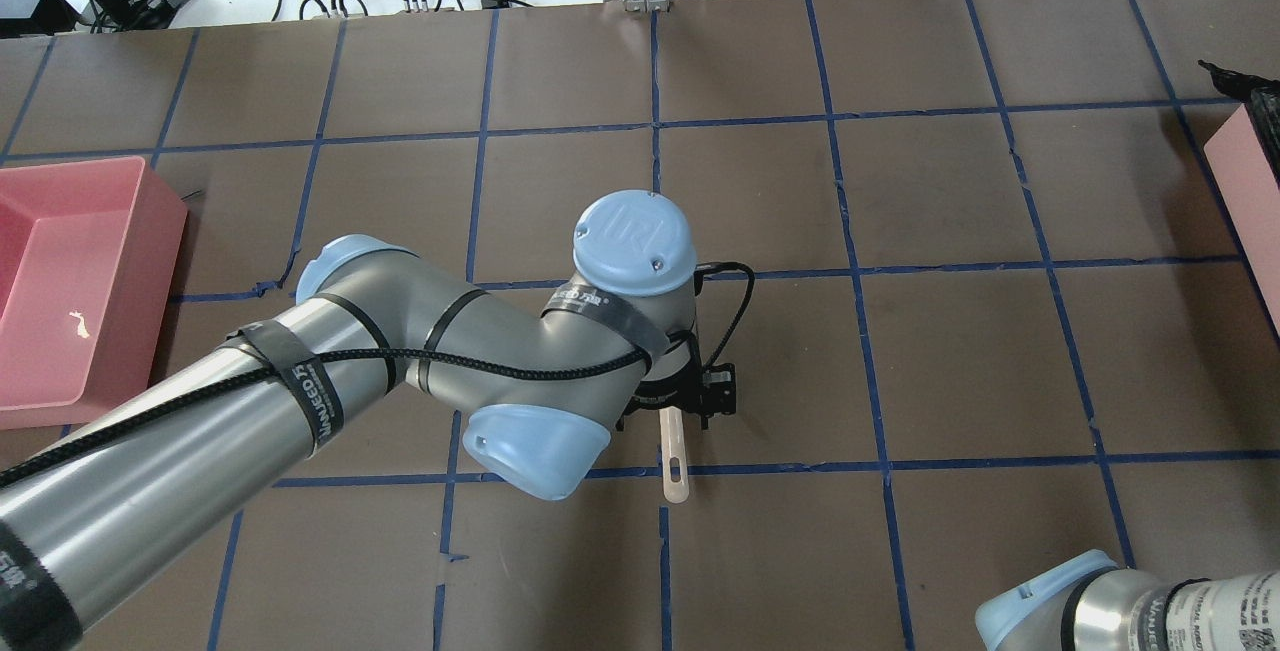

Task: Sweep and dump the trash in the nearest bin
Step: 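Set the brush down on the table and raise the open left gripper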

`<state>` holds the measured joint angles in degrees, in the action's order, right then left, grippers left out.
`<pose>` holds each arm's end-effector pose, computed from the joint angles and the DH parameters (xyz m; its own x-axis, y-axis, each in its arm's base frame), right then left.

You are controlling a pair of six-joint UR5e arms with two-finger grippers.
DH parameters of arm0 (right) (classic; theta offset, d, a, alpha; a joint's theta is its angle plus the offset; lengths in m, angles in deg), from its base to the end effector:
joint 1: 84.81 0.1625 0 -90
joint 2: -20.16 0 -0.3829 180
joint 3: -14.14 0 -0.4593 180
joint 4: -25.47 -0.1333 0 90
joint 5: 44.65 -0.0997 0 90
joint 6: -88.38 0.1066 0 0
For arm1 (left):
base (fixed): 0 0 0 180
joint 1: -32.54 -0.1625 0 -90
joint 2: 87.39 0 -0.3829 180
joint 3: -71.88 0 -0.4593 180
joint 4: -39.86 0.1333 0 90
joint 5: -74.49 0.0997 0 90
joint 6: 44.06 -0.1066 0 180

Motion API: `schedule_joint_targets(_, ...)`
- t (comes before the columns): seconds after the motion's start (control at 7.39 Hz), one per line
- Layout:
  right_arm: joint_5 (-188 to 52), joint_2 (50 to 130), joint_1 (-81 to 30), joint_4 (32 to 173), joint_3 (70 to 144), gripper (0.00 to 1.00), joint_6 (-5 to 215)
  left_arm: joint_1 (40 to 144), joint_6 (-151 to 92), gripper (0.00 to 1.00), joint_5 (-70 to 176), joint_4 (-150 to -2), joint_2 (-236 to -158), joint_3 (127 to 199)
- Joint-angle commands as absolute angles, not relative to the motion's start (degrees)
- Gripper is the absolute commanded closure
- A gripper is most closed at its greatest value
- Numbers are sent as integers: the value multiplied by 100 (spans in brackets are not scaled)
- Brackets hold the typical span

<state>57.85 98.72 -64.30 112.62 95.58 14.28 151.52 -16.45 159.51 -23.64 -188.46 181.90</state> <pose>-0.5453 -0.3217 0.4012 -0.9955 -0.0868 -0.0370 -0.0931 0.9677 0.2345 -0.3949 -0.4188 0.1873 -0.9991 0.0182 0.0396 0.0225 0.9936 0.1110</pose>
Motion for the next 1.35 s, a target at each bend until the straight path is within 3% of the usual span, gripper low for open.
schedule_joint_targets(0.0,6203,9856,-6354,11248,9509,93,1447,14683,-2283,0,15966,-3399,-18645,17231)
schedule_joint_targets(0.27,6275,9865,-6336,11239,9500,93,1447,14252,-2909,0,15983,-4841,-18504,16096)
schedule_joint_targets(0.54,6406,9856,-6143,10969,9274,93,1560,13899,-3647,0,16010,-5093,-18451,15470)
schedule_joint_targets(1.22,6599,9507,-6072,10642,8791,93,1719,13107,-4379,0,16194,-5524,-18223,15246)
